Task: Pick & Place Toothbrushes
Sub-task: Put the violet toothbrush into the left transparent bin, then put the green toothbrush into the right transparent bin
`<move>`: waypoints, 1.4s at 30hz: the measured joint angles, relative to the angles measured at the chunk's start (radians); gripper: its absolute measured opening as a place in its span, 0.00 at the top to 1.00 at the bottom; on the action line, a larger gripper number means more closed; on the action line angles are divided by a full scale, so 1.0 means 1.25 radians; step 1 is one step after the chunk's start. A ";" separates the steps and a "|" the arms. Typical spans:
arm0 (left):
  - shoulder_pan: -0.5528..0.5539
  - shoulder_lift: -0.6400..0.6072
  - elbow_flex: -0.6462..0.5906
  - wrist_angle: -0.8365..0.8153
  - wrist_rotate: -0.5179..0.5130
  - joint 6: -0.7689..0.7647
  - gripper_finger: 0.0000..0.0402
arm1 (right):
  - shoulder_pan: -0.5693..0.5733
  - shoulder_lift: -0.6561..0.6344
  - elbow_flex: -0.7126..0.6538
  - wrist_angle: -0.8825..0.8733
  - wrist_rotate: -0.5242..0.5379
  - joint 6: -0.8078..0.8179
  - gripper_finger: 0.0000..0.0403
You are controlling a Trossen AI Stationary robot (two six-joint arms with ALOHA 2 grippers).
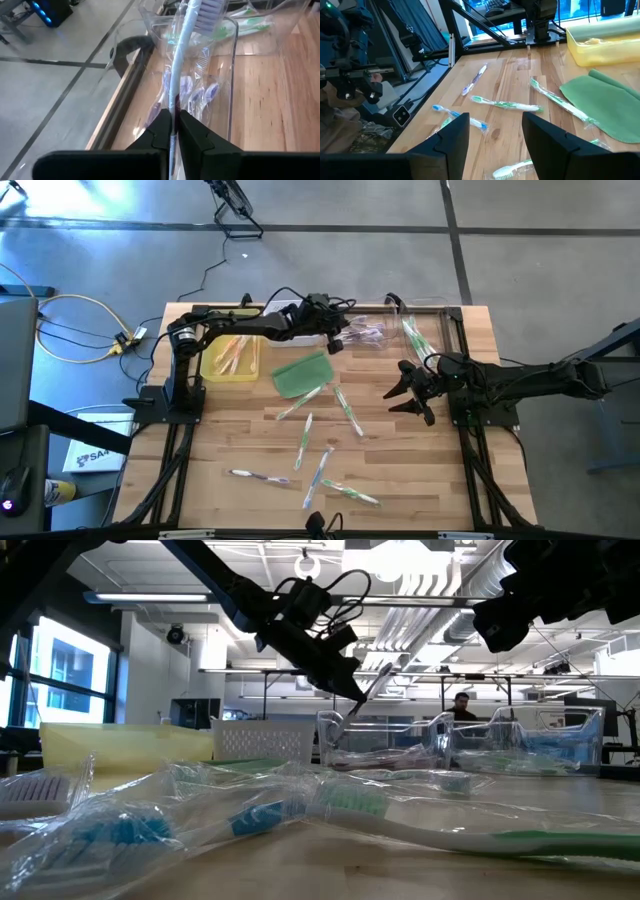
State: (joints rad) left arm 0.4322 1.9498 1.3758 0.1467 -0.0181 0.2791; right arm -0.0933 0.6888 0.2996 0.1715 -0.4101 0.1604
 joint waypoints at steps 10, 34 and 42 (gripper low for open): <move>0.000 0.000 0.000 0.006 -0.002 0.003 0.79 | 0.000 0.000 0.000 -0.002 0.000 0.000 0.56; 0.000 0.000 0.000 0.030 0.001 0.045 0.52 | 0.000 0.000 0.000 -0.003 0.000 0.000 0.56; 0.000 0.000 0.000 0.029 0.001 0.045 0.52 | 0.000 0.000 0.000 -0.003 0.000 -0.001 0.56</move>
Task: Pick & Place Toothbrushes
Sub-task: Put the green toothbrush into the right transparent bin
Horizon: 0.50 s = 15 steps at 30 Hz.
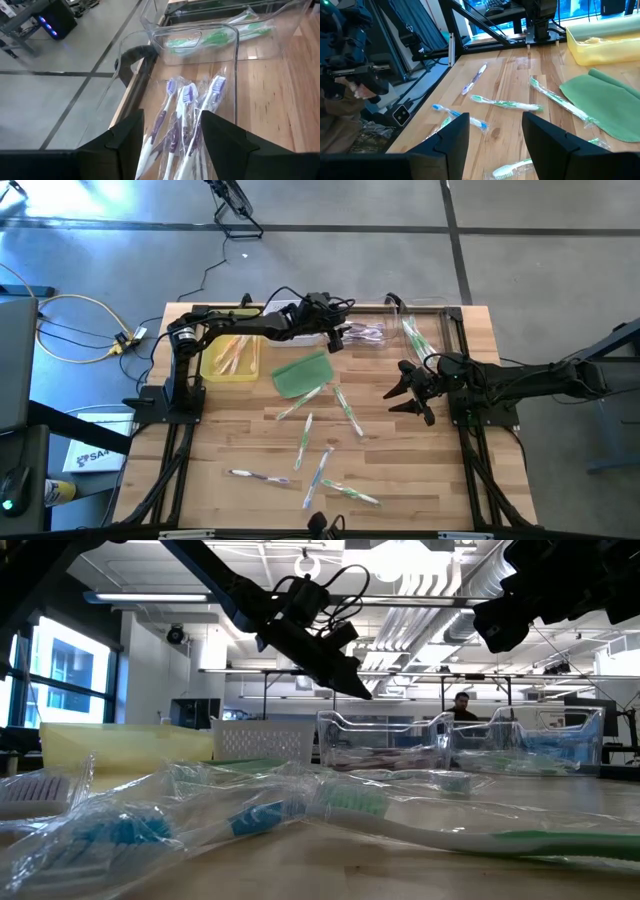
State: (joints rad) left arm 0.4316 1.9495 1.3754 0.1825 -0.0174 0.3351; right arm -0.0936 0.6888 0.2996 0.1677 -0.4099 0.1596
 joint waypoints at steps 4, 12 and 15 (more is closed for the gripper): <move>0.000 0.000 0.000 -0.007 0.015 -0.013 0.52 | 0.000 0.000 0.000 0.000 0.000 0.000 0.56; -0.025 -0.017 -0.016 -0.005 0.077 0.053 0.52 | 0.000 0.000 0.000 -0.008 0.000 0.001 0.56; -0.050 -0.046 -0.045 0.015 0.082 0.071 0.52 | 0.000 0.000 0.000 -0.029 0.000 0.001 0.56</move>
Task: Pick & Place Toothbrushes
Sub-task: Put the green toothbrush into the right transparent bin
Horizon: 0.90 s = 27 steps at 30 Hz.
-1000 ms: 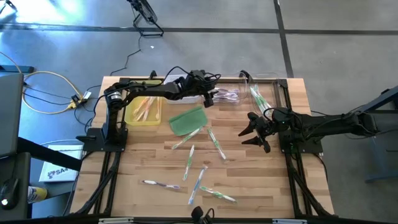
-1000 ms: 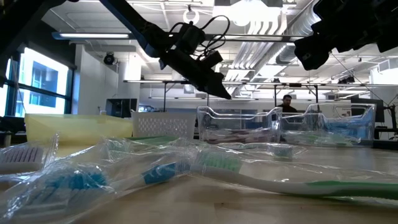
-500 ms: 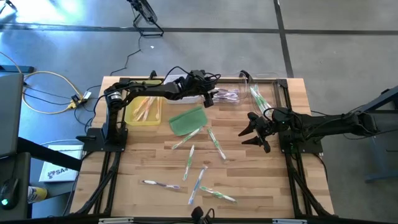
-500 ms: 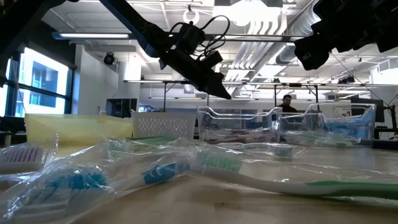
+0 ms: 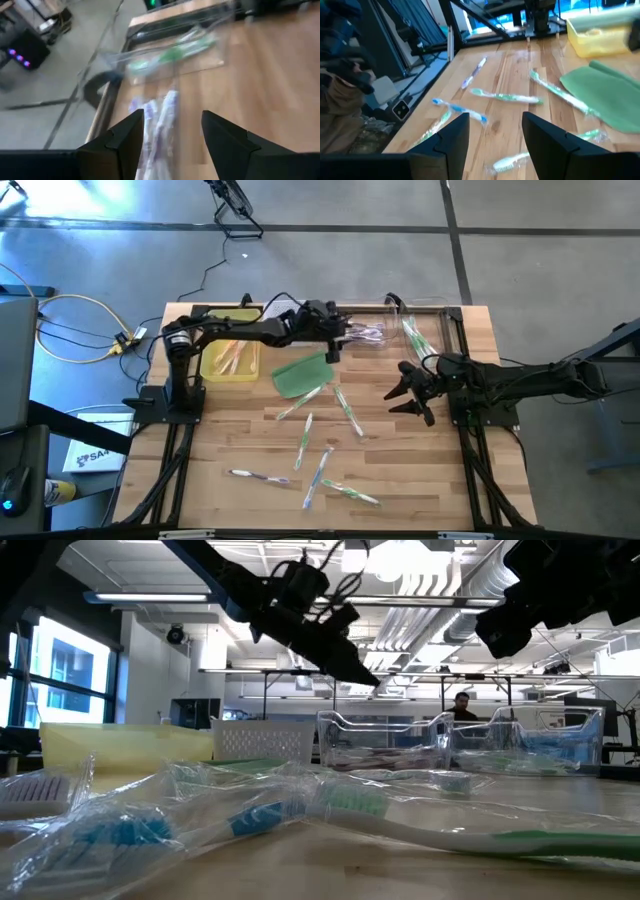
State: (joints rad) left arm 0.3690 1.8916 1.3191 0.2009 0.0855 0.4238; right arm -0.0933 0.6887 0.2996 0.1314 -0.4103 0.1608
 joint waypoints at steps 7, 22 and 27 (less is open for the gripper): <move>-0.048 -0.100 -0.111 0.152 0.002 0.027 0.52 | 0.000 0.000 0.000 -0.026 0.005 -0.001 0.56; -0.183 -0.339 -0.273 0.154 0.001 0.121 0.52 | 0.000 0.000 0.000 -0.025 0.011 0.002 0.56; -0.227 -0.435 -0.346 0.082 0.001 0.111 0.52 | 0.000 0.000 0.000 -0.025 0.011 0.002 0.56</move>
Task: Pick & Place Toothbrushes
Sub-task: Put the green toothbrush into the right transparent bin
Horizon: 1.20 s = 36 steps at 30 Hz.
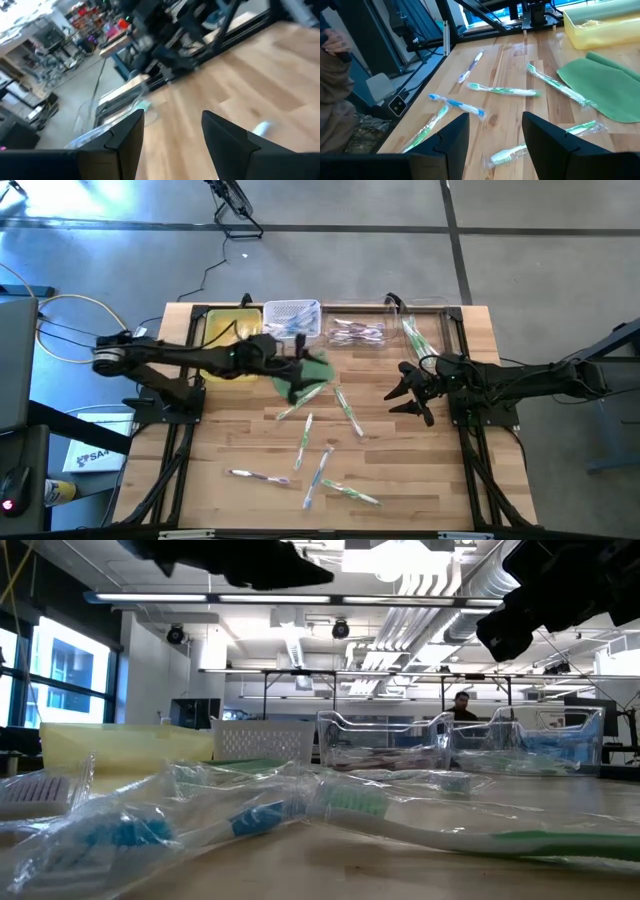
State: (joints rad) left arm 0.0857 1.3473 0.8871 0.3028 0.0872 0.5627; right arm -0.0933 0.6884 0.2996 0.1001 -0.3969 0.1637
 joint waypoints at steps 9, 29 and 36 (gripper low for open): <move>-0.118 -0.108 -0.124 0.006 -0.001 -0.017 0.52 | 0.000 0.000 0.000 0.006 0.001 -0.001 0.56; -0.210 -0.208 -0.132 -0.180 -0.144 0.045 0.52 | 0.000 0.000 0.000 0.014 0.004 0.028 0.56; -0.210 -0.320 -0.237 -0.102 -0.143 0.133 0.52 | 0.000 0.000 0.000 0.014 0.004 0.034 0.56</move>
State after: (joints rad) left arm -0.1768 0.9469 0.5906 0.1756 -0.0919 0.7288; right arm -0.0933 0.6888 0.2996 0.1172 -0.3916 0.2058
